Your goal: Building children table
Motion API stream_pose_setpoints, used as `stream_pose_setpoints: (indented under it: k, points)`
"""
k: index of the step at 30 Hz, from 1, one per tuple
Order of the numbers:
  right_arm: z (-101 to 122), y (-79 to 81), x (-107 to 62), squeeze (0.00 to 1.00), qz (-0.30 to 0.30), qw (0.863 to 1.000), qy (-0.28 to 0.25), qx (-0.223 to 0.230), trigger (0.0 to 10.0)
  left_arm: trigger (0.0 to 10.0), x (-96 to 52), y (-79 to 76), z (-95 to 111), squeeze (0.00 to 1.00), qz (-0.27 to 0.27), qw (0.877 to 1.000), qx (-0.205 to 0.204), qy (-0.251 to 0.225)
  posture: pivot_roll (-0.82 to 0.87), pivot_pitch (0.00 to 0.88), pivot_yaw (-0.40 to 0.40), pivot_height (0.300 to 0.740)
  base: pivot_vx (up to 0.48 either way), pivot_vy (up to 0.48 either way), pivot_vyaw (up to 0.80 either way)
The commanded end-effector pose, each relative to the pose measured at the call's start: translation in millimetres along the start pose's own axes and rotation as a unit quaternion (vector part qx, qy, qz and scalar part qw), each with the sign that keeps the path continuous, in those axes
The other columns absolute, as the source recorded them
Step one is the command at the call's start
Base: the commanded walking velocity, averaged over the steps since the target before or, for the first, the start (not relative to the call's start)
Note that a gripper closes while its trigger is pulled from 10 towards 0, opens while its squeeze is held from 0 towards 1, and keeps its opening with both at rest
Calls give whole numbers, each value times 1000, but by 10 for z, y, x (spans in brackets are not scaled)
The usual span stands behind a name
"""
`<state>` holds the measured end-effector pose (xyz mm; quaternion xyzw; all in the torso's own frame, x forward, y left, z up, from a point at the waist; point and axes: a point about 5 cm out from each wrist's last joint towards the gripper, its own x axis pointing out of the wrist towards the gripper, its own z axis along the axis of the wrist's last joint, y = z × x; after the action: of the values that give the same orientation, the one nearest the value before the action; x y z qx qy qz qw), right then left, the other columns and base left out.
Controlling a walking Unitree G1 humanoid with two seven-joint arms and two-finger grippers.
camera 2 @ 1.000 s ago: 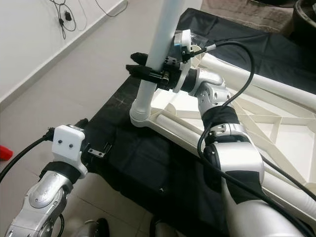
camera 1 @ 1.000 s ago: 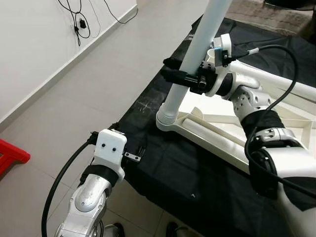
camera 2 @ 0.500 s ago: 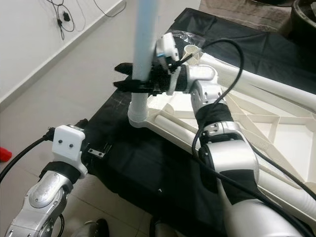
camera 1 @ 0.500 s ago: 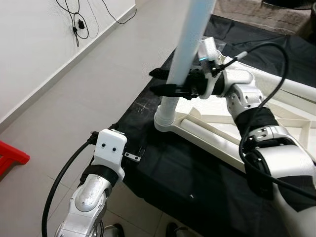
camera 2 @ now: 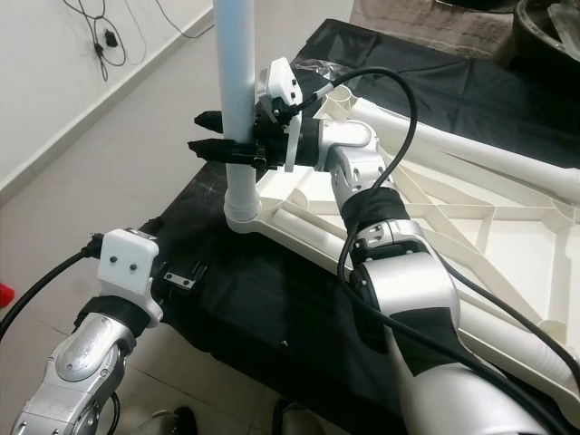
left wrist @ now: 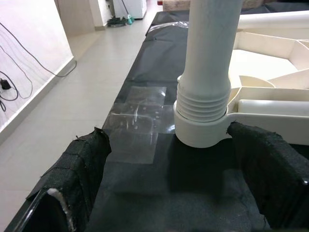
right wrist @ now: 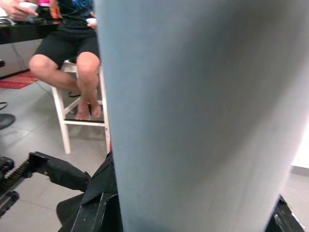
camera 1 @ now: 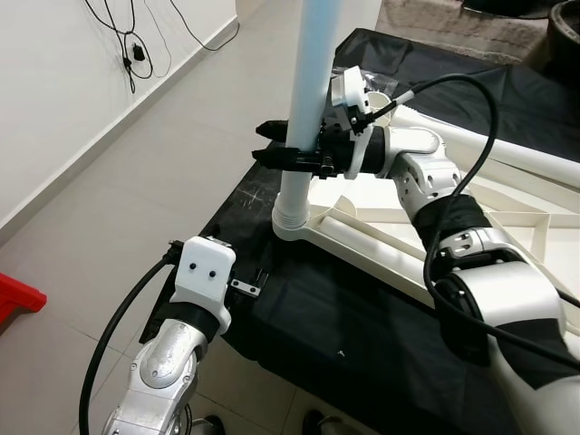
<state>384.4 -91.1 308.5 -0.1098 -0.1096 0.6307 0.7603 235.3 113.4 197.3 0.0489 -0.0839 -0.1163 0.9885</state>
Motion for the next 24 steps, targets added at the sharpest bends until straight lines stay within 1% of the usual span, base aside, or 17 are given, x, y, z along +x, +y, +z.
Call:
stream_pose_setpoints:
  k: [1,5,6,8,10,11,13,14,15,16,17,18,19,21,22,23,24]
  points:
    - [-465,92,-71,0,-20,994,66,82,10000,10000,-9,-1,-23,0,-1,1000,0,5,81,302,-77,740,0,0,0]
    - [-511,88,-65,0,-44,992,67,97,10000,10000,-1,4,-21,0,0,1000,1,4,81,301,-75,740,0,0,0]
    - [-541,76,-58,0,-66,990,72,104,10000,10000,1,5,-21,0,0,1000,1,3,79,302,-75,740,0,0,0]
    - [-541,76,-58,0,-66,990,72,104,10000,10000,1,5,-21,0,0,1000,1,3,79,302,-75,740,0,0,0]
    - [-600,27,-57,0,-130,981,89,113,10000,10000,6,2,-19,0,-1,1000,2,2,81,298,-75,740,0,0,0]
    - [-600,27,-57,0,-130,981,89,113,10000,10000,6,2,-19,0,-1,1000,2,2,81,298,-75,740,0,0,0]
    - [-641,-19,-69,0,-186,970,98,122,10000,10000,7,-1,-22,0,-2,1000,3,2,80,297,-74,740,0,0,0]
    - [-641,-19,-69,0,-186,970,98,122,10000,10000,7,-1,-22,0,-2,1000,3,2,80,297,-74,740,0,0,0]
    - [-649,-28,-73,0,-198,967,97,127,10000,10000,7,-2,-23,0,-2,1000,3,2,80,297,-74,740,0,0,0]
    - [-658,-9,-77,0,-185,970,94,126,10000,10000,7,-4,-24,0,-3,1000,4,2,84,291,-75,740,0,0,0]
    - [-658,-9,-77,0,-185,970,94,126,10000,10000,7,-4,-24,0,-3,1000,4,2,84,291,-75,740,0,0,0]
    - [-702,78,-73,0,-128,980,94,120,10000,10000,5,-3,-25,0,-5,1000,5,2,84,287,-75,740,0,0,0]
    - [-702,78,-73,0,-128,980,94,120,10000,10000,5,-3,-25,0,-5,1000,5,2,84,287,-75,740,0,0,0]
    - [-733,130,-66,0,-98,983,96,120,10000,10000,4,0,-28,0,-5,1000,5,2,84,286,-75,740,0,0,0]
    - [-735,179,-57,0,-63,987,88,119,10000,10000,4,3,-29,0,-5,1000,5,2,86,288,-76,740,0,0,0]
    - [-735,179,-57,0,-63,987,88,119,10000,10000,4,3,-29,0,-5,1000,5,2,86,288,-76,740,0,0,0]
    - [-733,211,-52,0,-39,989,82,118,10000,10000,4,5,-29,0,-5,1000,6,2,86,288,-76,740,0,0,0]
